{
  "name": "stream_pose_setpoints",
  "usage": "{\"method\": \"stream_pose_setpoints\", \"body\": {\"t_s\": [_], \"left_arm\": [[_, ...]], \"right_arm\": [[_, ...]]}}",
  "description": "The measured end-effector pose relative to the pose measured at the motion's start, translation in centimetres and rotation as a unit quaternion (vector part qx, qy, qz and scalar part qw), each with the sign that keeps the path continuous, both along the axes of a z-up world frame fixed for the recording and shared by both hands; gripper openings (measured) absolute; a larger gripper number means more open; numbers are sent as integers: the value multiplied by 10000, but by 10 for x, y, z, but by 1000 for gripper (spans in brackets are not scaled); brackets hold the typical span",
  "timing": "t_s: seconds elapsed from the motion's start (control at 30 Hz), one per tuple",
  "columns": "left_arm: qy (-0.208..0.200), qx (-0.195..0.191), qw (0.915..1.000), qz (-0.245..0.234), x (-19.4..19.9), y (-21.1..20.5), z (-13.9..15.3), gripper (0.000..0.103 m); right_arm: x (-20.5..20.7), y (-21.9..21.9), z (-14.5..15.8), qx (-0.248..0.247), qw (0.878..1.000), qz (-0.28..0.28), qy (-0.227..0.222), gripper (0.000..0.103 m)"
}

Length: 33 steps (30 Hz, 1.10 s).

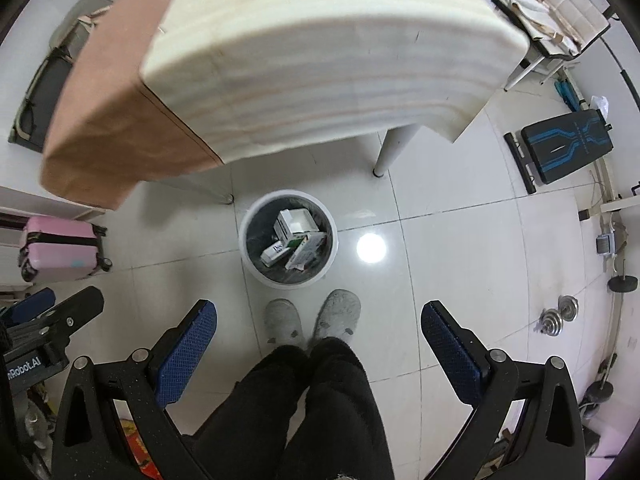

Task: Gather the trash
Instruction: 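Move both tools back over the table toward the remaining items, then grasp the foil blister pack with the left tool while the right tool grasps the blue-white medicine box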

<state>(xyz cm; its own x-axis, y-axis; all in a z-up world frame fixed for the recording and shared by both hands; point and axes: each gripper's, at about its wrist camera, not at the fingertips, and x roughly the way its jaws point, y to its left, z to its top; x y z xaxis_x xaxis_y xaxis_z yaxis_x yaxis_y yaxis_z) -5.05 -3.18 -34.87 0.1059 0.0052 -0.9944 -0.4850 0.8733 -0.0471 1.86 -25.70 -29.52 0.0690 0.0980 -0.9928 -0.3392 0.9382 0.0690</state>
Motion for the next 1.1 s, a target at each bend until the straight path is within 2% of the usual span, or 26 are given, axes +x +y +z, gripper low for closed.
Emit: {"method": "stream_pose_setpoints", "body": {"t_s": [0.1, 0.27, 0.43, 0.6, 0.73, 0.9, 1.03, 1.1], "left_arm": [[-180, 24, 9998, -8, 3, 5, 26, 101], [-528, 336, 9980, -58, 27, 17, 70, 101], [-764, 575, 9954, -81, 79, 29, 95, 101], [-715, 578, 9958, -16, 148, 44, 109, 101], [-618, 264, 9972, 329, 218, 57, 101, 101], [-318, -337, 9958, 786, 307, 67, 67, 101], [30, -943, 9885, 1186, 369, 69, 27, 100], [148, -1274, 9797, 1541, 395, 72, 5, 100]], "right_arm": [[-2, 1, 31, 110, 9998, -108, -86, 103], [16, 2, 79, 504, 9972, -522, -155, 103], [67, 3, 112, 711, 9932, -870, -289, 103], [140, 4, 120, 688, 9917, -1026, -369, 103], [209, 1, 110, 664, 9912, -1078, -389, 103], [320, 6, 79, 531, 9934, -968, -298, 103], [405, 17, 49, 247, 9979, -584, -127, 103], [440, 24, 36, 198, 9992, -343, -30, 103]]}}
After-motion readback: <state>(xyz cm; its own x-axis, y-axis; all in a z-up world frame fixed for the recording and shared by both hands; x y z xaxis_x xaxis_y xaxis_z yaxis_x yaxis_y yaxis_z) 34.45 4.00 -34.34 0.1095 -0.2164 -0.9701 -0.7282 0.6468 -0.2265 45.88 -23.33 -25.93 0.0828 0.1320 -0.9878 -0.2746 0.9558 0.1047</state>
